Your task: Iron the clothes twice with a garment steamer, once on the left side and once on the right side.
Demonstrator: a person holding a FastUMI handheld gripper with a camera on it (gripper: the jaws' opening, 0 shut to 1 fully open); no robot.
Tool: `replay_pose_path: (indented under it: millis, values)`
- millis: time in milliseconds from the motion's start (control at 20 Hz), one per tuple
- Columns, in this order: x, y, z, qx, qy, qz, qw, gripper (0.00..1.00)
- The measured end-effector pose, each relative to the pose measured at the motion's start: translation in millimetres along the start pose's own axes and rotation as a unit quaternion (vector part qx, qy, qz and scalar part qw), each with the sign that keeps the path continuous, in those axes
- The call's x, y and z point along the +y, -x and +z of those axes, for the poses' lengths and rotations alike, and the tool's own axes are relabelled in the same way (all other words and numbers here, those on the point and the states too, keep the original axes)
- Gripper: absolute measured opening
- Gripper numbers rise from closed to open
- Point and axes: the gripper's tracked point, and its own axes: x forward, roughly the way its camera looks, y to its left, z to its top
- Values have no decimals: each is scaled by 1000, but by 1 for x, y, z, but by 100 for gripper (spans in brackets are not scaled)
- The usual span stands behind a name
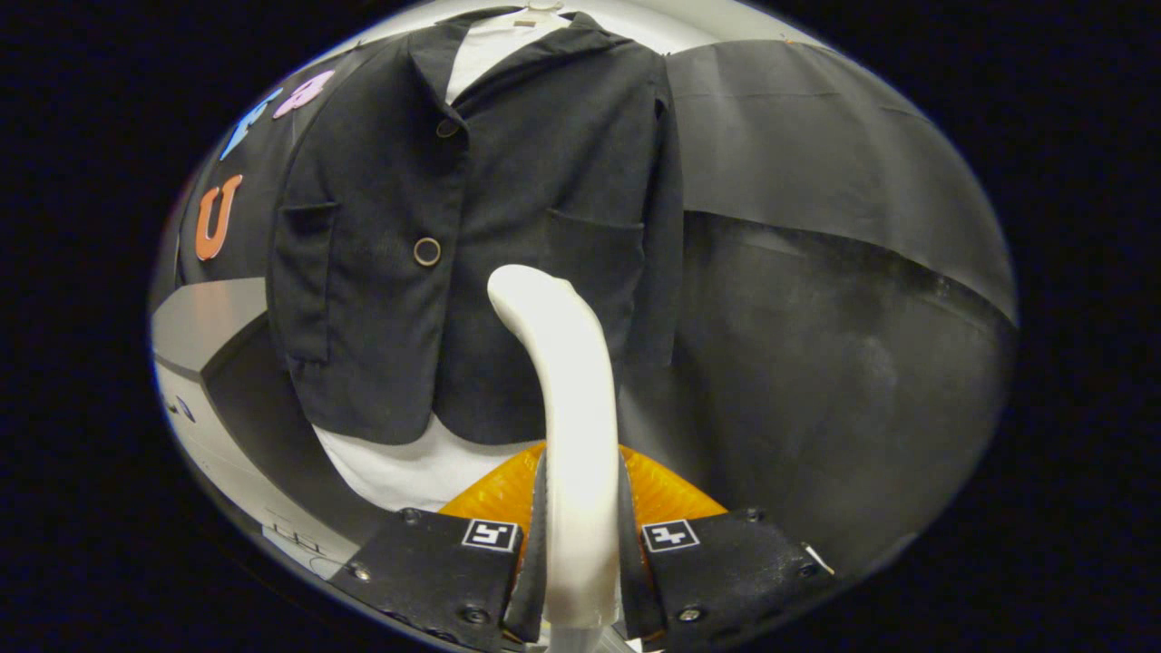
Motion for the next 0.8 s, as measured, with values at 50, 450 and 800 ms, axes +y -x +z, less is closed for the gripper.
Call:
replay_pose_path:
  millis: [50, 450, 800]
  values:
    - [0, 0, -5, 4, 2, 0, 1000, 37]
    - [7, -7, -42, 39, 20, -4, 999, 37]
    - [17, -7, -80, 81, 37, -1, 996, 37]
